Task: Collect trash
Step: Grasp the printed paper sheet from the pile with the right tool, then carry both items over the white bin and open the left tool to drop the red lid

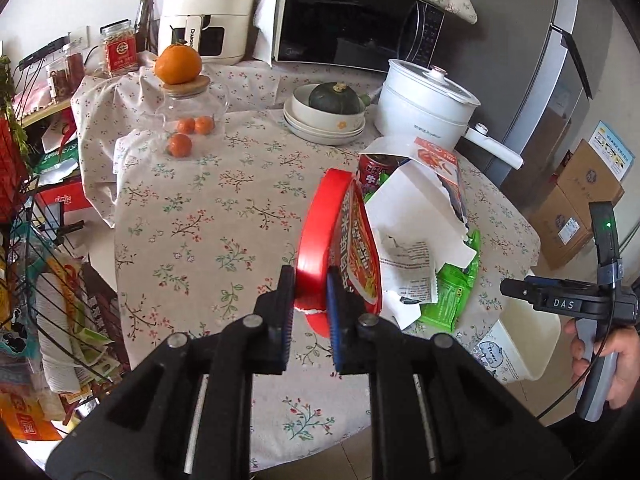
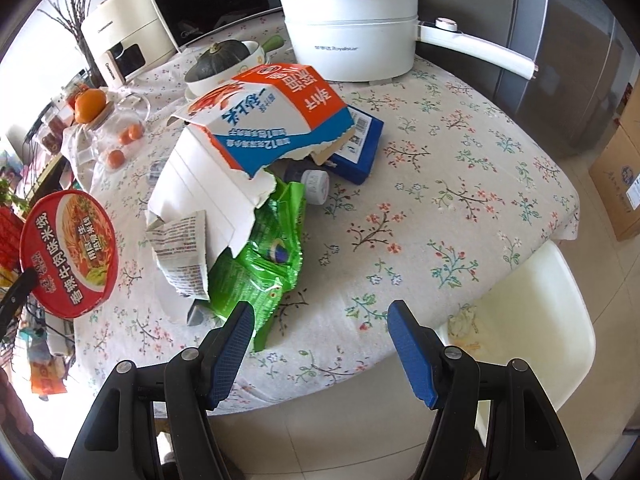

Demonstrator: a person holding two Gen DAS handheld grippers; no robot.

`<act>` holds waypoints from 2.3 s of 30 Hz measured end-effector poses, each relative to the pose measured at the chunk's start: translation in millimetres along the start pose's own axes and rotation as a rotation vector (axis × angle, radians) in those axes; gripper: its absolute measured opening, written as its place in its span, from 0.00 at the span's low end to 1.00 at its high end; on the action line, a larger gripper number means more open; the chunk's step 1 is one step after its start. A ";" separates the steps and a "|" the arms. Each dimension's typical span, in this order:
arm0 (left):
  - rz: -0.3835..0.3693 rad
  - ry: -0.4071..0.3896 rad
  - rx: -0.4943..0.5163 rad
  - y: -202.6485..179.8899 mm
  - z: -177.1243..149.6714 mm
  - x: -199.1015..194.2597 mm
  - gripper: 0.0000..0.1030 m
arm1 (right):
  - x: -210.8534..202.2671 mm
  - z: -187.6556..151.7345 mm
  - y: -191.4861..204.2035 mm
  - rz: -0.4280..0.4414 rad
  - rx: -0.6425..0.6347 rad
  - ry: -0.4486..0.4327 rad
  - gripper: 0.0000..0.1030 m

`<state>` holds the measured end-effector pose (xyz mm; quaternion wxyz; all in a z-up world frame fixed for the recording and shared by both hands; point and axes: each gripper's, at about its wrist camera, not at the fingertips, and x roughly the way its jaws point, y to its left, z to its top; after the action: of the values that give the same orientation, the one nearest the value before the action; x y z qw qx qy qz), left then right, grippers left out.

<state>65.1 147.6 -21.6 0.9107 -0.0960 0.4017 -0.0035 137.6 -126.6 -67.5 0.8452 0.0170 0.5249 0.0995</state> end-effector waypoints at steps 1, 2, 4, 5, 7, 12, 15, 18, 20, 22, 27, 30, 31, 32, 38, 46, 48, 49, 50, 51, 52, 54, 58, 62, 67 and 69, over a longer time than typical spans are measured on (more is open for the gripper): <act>0.004 0.012 -0.015 5.9 -1.6 1.6 0.16 | 3.0 1.3 7.4 0.008 -0.007 0.002 0.68; 0.015 0.022 -0.022 10.2 -2.3 4.4 0.16 | 6.3 2.5 15.2 0.016 -0.013 0.005 0.68; 0.054 0.025 -0.018 14.5 -2.7 7.5 0.16 | 14.7 5.3 30.6 0.032 -0.025 0.014 0.68; 0.069 0.024 -0.016 15.9 -3.6 6.3 0.16 | 19.3 6.6 38.4 0.038 -0.032 0.019 0.68; 0.084 0.023 -0.018 20.7 -3.2 5.9 0.16 | 29.1 9.3 52.1 0.050 -0.042 0.029 0.68; 0.094 0.022 -0.022 28.2 -4.8 3.4 0.16 | 51.4 17.7 82.6 0.076 -0.058 0.037 0.68; 0.094 0.028 -0.022 30.9 -4.8 4.7 0.16 | 61.2 24.0 95.6 0.079 -0.059 0.027 0.68; 0.099 0.037 -0.023 32.6 -5.4 7.5 0.16 | 71.7 27.9 103.0 0.058 -0.060 0.026 0.68; 0.099 0.042 -0.024 33.7 -5.1 9.1 0.16 | 78.2 29.6 105.6 0.040 -0.057 0.026 0.66; 0.101 0.045 -0.023 34.0 -5.0 10.2 0.16 | 83.3 30.3 107.2 0.025 -0.049 0.027 0.63; 0.097 0.046 -0.031 33.6 -2.9 12.3 0.16 | 85.7 31.6 107.4 0.028 -0.044 0.015 0.46; 0.087 0.040 -0.047 32.9 -0.7 12.8 0.16 | 81.9 33.2 104.0 0.072 -0.033 0.016 0.21; 0.086 0.037 -0.046 31.6 0.0 12.5 0.16 | 78.5 32.8 101.8 0.085 -0.031 0.015 0.17; 0.085 0.032 -0.045 30.0 0.6 11.8 0.16 | 75.6 32.9 101.6 0.092 -0.033 0.011 0.13; 0.065 0.005 -0.025 19.8 2.3 4.1 0.16 | 43.8 28.0 101.2 0.125 -0.057 -0.037 0.12; 0.016 0.000 -0.019 2.5 3.4 2.5 0.16 | 12.5 23.4 66.0 0.140 -0.049 -0.062 0.12; 0.008 -0.008 -0.005 -5.0 3.8 1.6 0.16 | 4.7 24.6 56.9 0.137 -0.044 -0.075 0.12; 0.005 -0.011 0.000 -8.4 4.1 1.5 0.16 | 0.4 24.4 52.4 0.133 -0.043 -0.083 0.12; -0.003 -0.012 0.003 -11.7 4.1 1.7 0.16 | -4.0 23.5 46.8 0.127 -0.044 -0.090 0.12; -0.014 -0.010 0.006 -15.2 4.5 2.0 0.16 | -6.5 23.2 43.4 0.118 -0.046 -0.094 0.12; -0.026 -0.008 0.008 -19.4 4.5 1.9 0.16 | -9.4 21.7 38.1 0.107 -0.049 -0.095 0.12; -0.053 -0.006 0.013 -28.3 5.0 1.2 0.16 | -14.2 18.1 25.5 0.092 -0.046 -0.094 0.12; -0.144 -0.003 0.037 -53.2 13.1 -1.4 0.16 | -30.8 2.7 -9.4 0.066 -0.023 -0.100 0.12; -0.184 -0.013 0.092 -86.0 10.7 -0.4 0.16 | -45.5 -5.5 -46.6 0.040 0.026 -0.107 0.12; -0.234 0.008 0.141 -122.8 6.1 9.3 0.16 | -66.3 -14.5 -97.6 0.000 0.106 -0.135 0.12; -0.251 0.009 0.166 -137.2 4.1 10.8 0.16 | -71.7 -18.2 -116.7 -0.019 0.135 -0.139 0.12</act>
<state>85.1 12.8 -2.4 0.9061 -0.0699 0.3890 -0.1508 108.2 -255.6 -27.9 0.8773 0.0758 0.4707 0.0547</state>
